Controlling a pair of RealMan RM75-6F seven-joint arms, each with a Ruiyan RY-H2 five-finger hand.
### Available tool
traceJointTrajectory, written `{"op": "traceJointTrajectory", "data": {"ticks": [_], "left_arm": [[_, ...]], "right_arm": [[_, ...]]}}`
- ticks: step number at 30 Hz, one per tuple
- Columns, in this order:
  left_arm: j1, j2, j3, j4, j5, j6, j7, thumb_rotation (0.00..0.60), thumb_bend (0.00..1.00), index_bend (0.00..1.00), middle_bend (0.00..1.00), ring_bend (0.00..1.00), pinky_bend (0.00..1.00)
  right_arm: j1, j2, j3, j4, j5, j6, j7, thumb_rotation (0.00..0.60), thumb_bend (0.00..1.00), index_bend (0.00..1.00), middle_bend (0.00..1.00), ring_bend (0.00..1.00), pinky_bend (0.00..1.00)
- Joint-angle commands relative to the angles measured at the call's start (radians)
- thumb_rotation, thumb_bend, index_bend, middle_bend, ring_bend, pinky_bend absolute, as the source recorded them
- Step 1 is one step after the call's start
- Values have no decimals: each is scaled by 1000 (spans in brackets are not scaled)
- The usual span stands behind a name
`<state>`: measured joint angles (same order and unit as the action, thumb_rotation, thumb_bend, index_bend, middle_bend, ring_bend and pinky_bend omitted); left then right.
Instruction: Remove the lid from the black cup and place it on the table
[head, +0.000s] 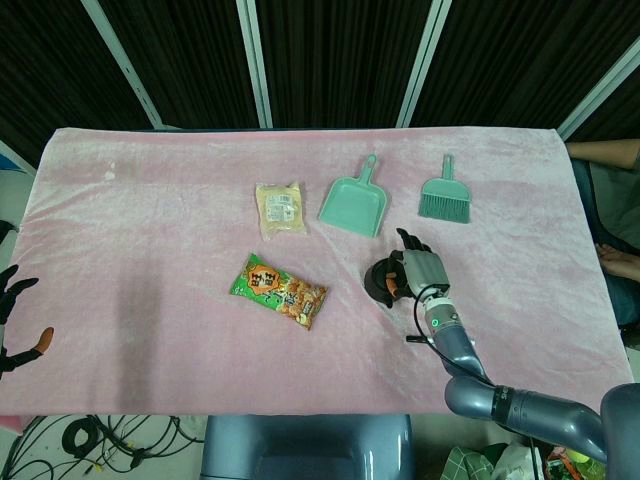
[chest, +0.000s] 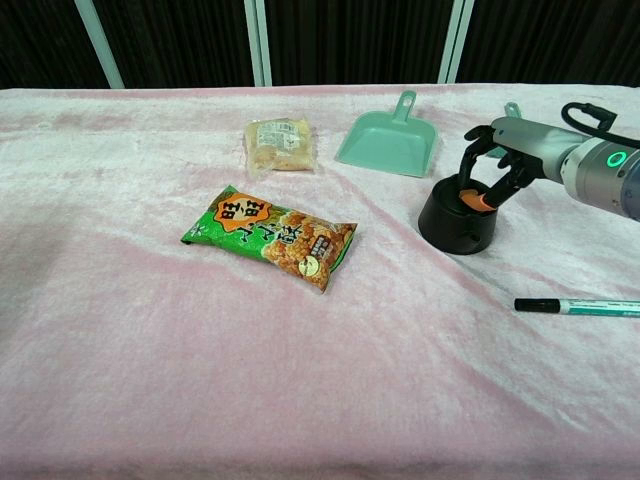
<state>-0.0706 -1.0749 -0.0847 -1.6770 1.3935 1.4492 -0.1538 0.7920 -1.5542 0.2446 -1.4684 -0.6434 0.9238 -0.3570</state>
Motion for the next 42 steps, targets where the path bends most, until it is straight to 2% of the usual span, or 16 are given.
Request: {"op": "traceJointTrajectory", "data": {"ticks": [1,33,42], "left_arm": [[0,0,0,0,0,0,-1,600,335,188,24,0,12],[0,2,1,-1,1,-1,-1,600,335,188,24,0,32],[0,2,1,-1,1,-2,-1,600,335,188,24,0,40]], "right_arm": [[0,0,0,0,0,-1,1,600,313,551,0,60,139],[1,-4,-4,14,-4,-20,19,600,314,555,0,60,139],[-3,2,10,6,-18,-16,44,600,314,555,0,60,139]]}}
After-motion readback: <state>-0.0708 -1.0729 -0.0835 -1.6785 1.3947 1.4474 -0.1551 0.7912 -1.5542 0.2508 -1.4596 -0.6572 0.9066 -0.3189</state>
